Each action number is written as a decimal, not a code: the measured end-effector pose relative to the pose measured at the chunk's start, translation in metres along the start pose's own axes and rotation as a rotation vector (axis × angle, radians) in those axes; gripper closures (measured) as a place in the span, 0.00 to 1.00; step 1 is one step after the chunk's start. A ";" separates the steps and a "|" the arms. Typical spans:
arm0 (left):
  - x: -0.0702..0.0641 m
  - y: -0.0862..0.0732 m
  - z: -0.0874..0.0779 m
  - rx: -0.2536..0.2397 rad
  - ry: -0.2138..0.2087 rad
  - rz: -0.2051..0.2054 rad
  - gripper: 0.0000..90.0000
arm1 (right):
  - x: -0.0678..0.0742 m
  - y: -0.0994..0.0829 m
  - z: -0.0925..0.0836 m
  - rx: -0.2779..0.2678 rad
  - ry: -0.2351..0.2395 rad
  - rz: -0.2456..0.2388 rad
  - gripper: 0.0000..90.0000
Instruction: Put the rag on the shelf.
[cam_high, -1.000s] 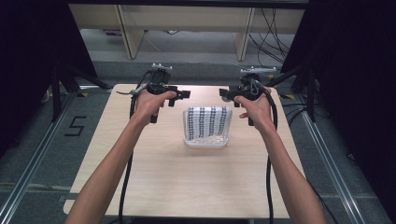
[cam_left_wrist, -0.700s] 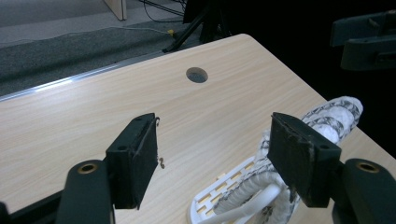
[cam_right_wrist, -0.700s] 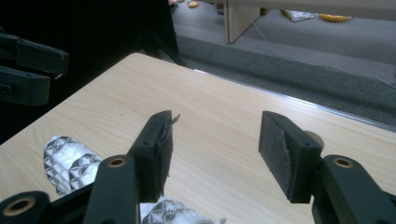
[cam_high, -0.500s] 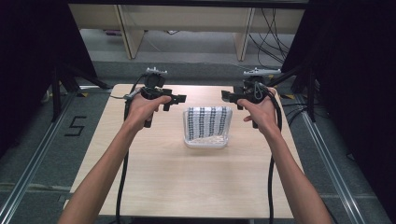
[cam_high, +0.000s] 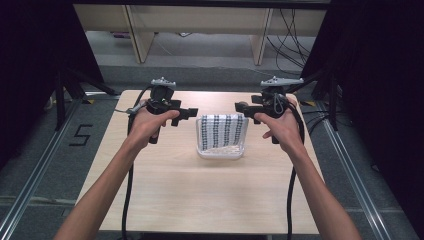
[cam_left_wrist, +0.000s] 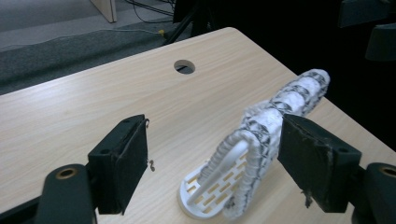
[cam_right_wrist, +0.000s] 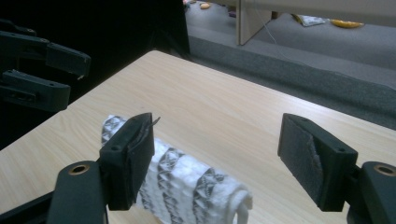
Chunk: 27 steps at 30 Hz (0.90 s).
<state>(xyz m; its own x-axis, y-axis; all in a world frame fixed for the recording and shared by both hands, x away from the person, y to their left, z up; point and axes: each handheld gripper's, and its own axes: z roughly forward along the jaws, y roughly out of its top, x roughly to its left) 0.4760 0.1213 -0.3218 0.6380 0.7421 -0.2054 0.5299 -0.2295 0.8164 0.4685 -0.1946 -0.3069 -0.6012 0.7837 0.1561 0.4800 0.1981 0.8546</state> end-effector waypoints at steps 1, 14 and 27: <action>0.000 0.000 0.000 0.000 0.000 0.000 0.26 | 0.000 0.000 0.000 0.000 0.000 0.000 0.31; -0.018 -0.013 -0.013 -0.021 -0.011 0.040 0.25 | 0.017 -0.008 -0.009 -0.004 0.026 -0.057 0.32; -0.025 -0.028 -0.022 -0.032 -0.026 0.057 0.25 | 0.026 -0.016 -0.013 -0.023 0.048 -0.086 0.32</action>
<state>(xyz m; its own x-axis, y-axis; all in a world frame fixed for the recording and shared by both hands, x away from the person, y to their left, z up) 0.4330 0.1233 -0.3273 0.6811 0.7117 -0.1722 0.4748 -0.2501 0.8438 0.4367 -0.1847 -0.3098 -0.6697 0.7352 0.1047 0.4108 0.2493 0.8770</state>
